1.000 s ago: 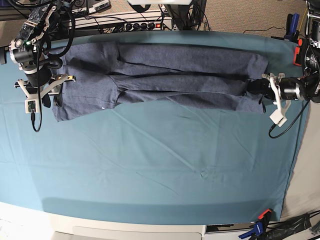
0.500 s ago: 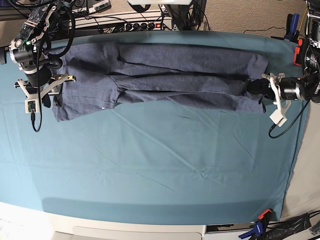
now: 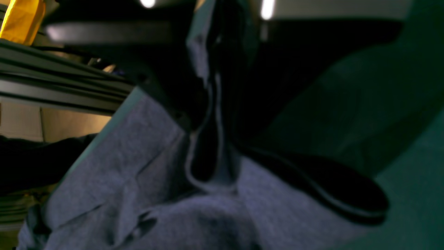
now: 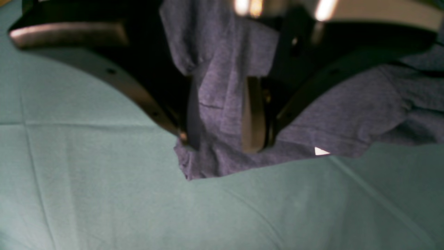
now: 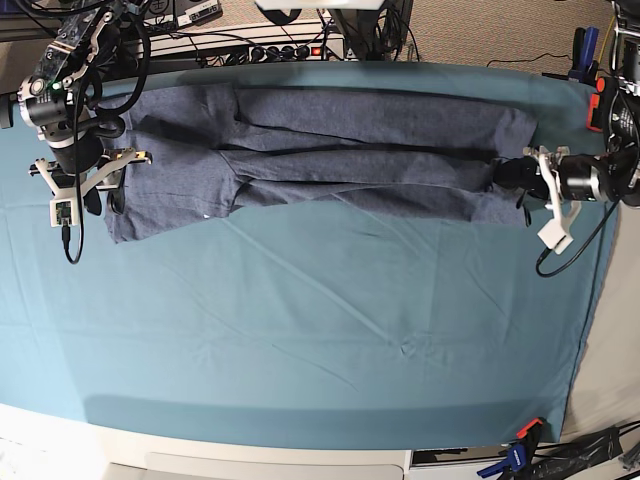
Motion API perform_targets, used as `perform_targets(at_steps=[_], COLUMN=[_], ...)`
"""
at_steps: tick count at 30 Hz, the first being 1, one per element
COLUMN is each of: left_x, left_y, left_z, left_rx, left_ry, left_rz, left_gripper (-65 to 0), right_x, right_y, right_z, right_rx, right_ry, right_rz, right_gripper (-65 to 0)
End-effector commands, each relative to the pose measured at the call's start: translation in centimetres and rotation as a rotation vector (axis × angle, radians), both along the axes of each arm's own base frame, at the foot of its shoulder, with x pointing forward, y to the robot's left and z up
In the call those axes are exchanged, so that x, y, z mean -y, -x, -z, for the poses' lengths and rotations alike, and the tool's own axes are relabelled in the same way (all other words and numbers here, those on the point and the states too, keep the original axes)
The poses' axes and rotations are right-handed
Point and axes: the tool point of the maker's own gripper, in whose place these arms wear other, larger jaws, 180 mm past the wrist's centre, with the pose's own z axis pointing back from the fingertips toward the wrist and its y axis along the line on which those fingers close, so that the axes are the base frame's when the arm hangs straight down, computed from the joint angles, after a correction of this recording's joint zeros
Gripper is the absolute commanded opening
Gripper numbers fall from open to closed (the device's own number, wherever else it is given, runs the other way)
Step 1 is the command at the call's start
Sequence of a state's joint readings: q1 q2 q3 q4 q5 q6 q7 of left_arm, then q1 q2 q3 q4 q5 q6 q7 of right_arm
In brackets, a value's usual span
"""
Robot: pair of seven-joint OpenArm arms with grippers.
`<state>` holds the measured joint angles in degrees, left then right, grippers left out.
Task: Fold the T-shirt properly
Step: 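Lift the strip end with the left gripper and carry it toward the right gripper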
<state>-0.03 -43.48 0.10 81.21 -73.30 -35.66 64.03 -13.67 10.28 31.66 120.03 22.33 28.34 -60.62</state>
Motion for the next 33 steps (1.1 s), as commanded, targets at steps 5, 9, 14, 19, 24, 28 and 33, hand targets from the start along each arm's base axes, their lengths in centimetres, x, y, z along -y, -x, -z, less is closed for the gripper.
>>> perform_targets(at_steps=[5, 9, 14, 19, 24, 28, 33], left_x=[1.4, 2.9, 4.5, 5.5, 7.4, 9.6, 12.1], left_y=[-1.5, -1.8, -1.8, -1.9, 0.3, 2.4, 3.3], left_z=[-3.4, -5.1, -7.0, -8.3, -8.9, -9.4, -10.7], left_rx=[0.15, 0.242, 0.336, 0.396, 0.42, 0.457, 0.534], left_ry=[-0.033, -0.075, -0.1, -0.12, -0.088, -0.052, -0.003], left_rz=[0.086, 0.155, 0.22, 0.233, 0.287, 0.323, 0.334], left_gripper=[-65.0, -65.0, -65.0, -65.0, -65.0, -65.0, -65.0], right_x=[0.0, 0.0, 0.0, 0.0, 0.0, 0.0, 0.0], right_y=[-0.5, -0.5, -0.5, -0.5, -0.5, -0.5, -0.5], right_z=[-1.4, -1.3, -1.3, -1.3, -1.3, -1.3, -1.3], right_rx=[0.049, 0.047, 0.046, 0.046, 0.046, 0.046, 0.045], right_ry=[0.012, 0.013, 0.013, 0.013, 0.013, 0.013, 0.012], right_rz=[-0.008, -0.008, -0.008, -0.007, -0.007, -0.007, -0.008], right_gripper=[-43.5, -43.5, -43.5, -43.5, -43.5, -43.5, -43.5])
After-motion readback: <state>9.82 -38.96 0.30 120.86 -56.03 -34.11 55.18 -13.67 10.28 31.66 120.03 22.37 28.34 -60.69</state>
